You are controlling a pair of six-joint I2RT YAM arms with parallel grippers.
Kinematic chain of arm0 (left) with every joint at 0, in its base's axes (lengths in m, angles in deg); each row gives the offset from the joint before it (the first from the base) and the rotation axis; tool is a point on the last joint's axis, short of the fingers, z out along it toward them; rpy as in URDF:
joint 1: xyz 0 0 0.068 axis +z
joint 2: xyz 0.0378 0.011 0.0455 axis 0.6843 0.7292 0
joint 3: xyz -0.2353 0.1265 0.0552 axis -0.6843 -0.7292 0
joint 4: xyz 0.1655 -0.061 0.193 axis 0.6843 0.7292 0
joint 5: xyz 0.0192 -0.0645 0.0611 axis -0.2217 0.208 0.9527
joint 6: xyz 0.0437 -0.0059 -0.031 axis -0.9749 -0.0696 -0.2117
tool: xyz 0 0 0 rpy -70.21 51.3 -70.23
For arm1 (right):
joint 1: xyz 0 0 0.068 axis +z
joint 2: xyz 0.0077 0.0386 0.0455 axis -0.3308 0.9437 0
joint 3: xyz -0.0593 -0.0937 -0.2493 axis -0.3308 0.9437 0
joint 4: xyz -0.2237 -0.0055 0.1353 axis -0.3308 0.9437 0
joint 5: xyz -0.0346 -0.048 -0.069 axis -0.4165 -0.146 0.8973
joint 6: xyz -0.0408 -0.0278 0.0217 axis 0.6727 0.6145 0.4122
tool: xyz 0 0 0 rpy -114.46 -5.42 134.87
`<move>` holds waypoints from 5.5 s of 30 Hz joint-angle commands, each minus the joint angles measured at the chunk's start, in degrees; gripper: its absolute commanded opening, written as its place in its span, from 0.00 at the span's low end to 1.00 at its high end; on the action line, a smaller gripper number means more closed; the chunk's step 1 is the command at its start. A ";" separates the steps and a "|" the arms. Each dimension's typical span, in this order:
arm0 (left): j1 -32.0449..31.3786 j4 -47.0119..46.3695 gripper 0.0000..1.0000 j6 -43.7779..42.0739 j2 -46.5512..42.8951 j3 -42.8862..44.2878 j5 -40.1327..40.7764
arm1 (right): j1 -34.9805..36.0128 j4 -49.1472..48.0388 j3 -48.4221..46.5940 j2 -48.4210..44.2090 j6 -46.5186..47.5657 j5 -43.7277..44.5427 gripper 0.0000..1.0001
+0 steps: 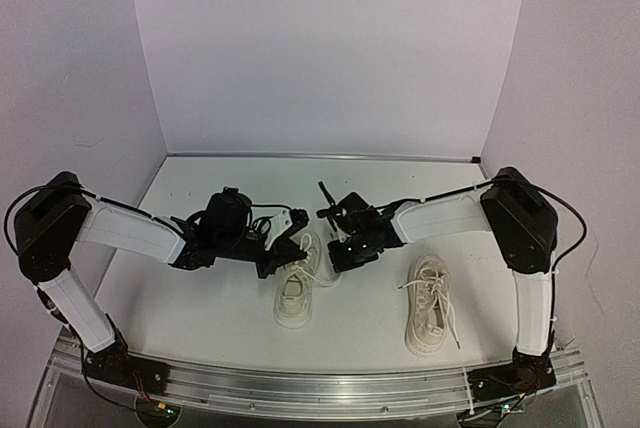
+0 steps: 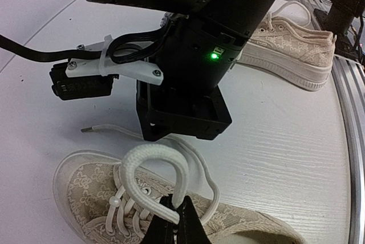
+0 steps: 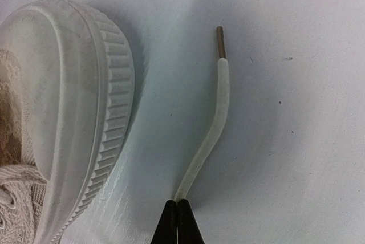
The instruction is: Tie the shoes
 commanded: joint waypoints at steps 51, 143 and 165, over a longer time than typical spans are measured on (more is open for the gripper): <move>-0.28 -7.36 0.00 -5.03 -3.10 -4.74 -2.99 | -3.14 -17.44 5.70 -19.91 -8.79 -34.48 0.62; 1.99 -0.64 0.02 -3.66 -0.47 1.65 -8.36 | 2.65 -17.55 5.90 -14.60 -8.46 -29.55 0.26; 1.39 0.76 0.13 -4.75 -2.69 0.96 -5.85 | 2.62 -17.65 5.36 -12.95 -9.07 -29.26 0.00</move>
